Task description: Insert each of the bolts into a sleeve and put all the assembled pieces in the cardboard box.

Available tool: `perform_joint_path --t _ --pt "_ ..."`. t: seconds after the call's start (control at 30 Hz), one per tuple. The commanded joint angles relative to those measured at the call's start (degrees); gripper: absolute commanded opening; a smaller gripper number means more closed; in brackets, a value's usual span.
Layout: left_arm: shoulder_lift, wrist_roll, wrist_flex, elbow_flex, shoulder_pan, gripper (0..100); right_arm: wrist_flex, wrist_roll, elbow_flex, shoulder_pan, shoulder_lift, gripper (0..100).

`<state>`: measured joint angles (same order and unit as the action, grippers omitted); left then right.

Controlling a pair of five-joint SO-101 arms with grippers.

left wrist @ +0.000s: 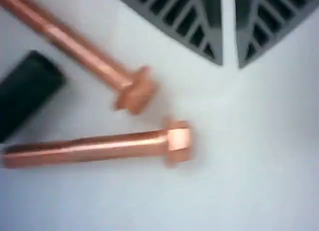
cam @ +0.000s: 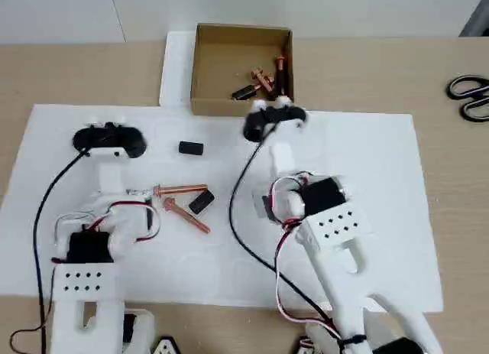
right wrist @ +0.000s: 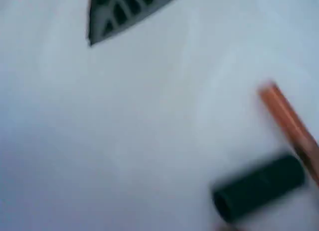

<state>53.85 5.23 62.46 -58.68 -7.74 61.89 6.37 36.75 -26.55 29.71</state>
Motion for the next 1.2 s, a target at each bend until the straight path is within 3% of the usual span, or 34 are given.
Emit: perform_joint_path --t 0.0,0.07,0.17,0.23,0.4,0.57,0.8,1.0,1.17 --pt "0.62 -0.97 1.41 1.98 -7.65 1 -5.05 -6.59 0.09 -3.91 -0.13 26.3" --pt "0.35 -1.23 5.19 3.03 -8.09 1 -5.32 -8.26 0.09 -6.02 -1.71 26.3" --pt "0.44 -3.08 11.78 3.30 -2.99 1 -5.76 -6.33 0.09 -7.34 -2.77 26.3" --pt "0.44 -3.34 11.25 3.38 -2.20 1 -5.76 -5.98 -0.53 -7.43 -2.68 26.3" --pt "0.35 3.08 11.87 6.02 -2.11 1 1.01 -9.76 -4.04 -8.84 -2.77 26.3" --pt "-0.09 18.73 13.01 9.63 3.96 1 1.63 -4.57 -4.57 -9.10 -2.77 26.3" --pt "-6.68 21.10 17.32 10.42 10.37 1 -4.44 -4.22 -4.66 -8.75 -3.30 26.3" --pt "-5.45 22.95 18.46 17.63 5.36 1 -4.62 -4.13 -4.66 -8.48 -2.77 26.3" --pt "-7.56 36.84 23.56 25.19 9.41 1 -4.44 -4.22 -4.66 -8.13 -2.77 26.3"
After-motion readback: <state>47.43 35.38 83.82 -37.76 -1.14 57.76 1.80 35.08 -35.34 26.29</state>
